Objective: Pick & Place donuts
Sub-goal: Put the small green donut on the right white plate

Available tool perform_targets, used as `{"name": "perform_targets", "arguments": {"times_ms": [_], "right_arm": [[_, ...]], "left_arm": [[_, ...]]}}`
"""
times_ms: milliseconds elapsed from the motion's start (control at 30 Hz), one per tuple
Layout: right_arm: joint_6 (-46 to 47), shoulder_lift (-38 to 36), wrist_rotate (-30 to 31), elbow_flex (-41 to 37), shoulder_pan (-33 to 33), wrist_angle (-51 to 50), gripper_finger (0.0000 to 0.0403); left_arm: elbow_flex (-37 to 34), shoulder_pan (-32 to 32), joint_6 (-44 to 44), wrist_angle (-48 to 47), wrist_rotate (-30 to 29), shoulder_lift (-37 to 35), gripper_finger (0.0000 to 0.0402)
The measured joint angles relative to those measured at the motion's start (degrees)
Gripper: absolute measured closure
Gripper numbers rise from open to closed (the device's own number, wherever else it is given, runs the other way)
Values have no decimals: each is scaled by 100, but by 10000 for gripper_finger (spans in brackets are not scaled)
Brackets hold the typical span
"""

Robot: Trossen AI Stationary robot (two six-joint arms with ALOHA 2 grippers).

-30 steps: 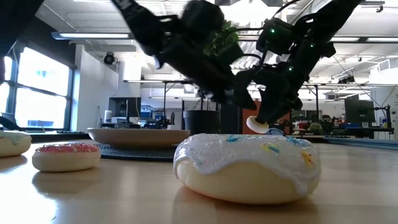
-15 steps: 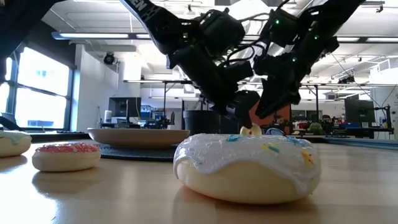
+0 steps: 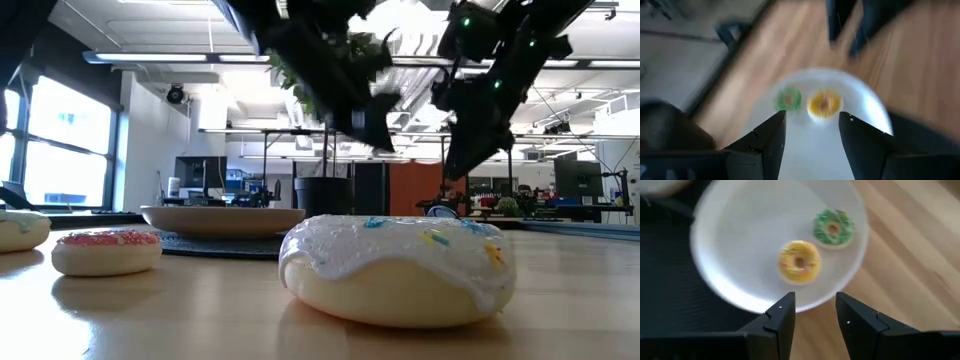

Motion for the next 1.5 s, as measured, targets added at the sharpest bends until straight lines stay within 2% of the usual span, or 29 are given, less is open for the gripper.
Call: {"name": "perform_targets", "arguments": {"times_ms": [167,367,467,600,767,833,1033,1300,1500], "right_arm": [[96,-409,-579,3,468,175,265],[410,-506,-904,9,1678,1274,266],[520,-394,-789,22,2374,1967,266],[485,37,-425,22,3096,2341,266],[529,1025,-987,17,3739,2828,266],[541,1363,-1173,17,3989,3029,266],[1226,1945,-1112,21,4522,3165,265],[1624,2264,-1119,14,5036,3331,265],[1252,2459,-523,26,5295,3329,265]], "left_arm": [[10,-166,-46,-1020,-47,-1060,222],[31,-176,-250,-2472,42,-2401,222],[-1,-180,-535,-3528,91,-3015,222],[-310,-210,-1039,-4123,169,-3596,222],[-1356,-385,-1619,-3684,143,-4101,222],[-1818,-502,-1786,-3117,187,-4159,222],[-2728,-797,-2252,-2701,453,-4208,222],[-3005,-1094,-2574,-2398,397,-4208,222],[-3005,-1080,-2552,-2296,392,-4208,222]]}}
